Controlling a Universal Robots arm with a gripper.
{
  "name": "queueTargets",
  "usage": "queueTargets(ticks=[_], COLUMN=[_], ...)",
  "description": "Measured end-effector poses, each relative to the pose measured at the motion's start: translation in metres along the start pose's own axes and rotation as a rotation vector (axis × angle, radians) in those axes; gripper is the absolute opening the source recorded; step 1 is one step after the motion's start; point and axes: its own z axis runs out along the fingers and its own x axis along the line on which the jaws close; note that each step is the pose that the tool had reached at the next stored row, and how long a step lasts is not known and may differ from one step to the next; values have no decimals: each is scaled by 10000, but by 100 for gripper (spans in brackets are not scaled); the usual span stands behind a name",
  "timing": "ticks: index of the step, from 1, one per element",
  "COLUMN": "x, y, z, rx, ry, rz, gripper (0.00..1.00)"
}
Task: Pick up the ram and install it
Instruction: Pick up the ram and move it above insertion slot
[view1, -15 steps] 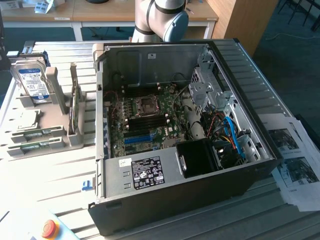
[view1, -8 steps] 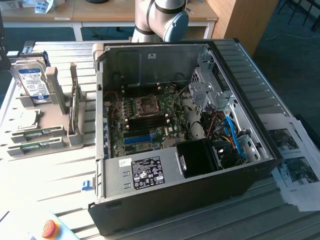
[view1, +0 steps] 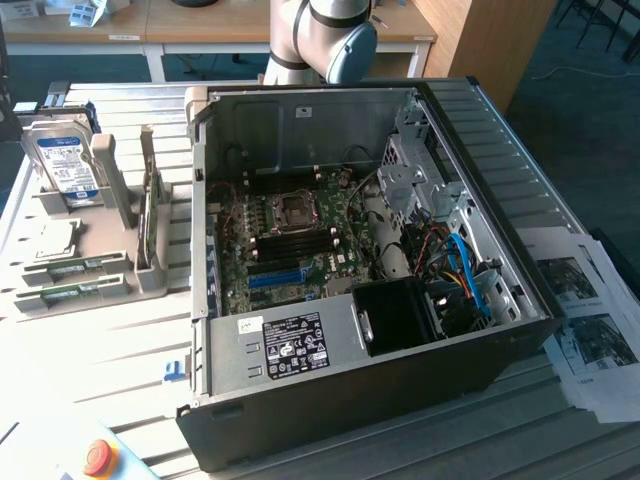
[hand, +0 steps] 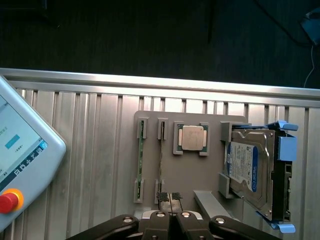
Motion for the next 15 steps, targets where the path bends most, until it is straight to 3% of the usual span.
queueTargets(ticks=[15], x=[8], y=[-3], z=[100], rx=[73], ry=[3], rz=[-1], gripper=[10])
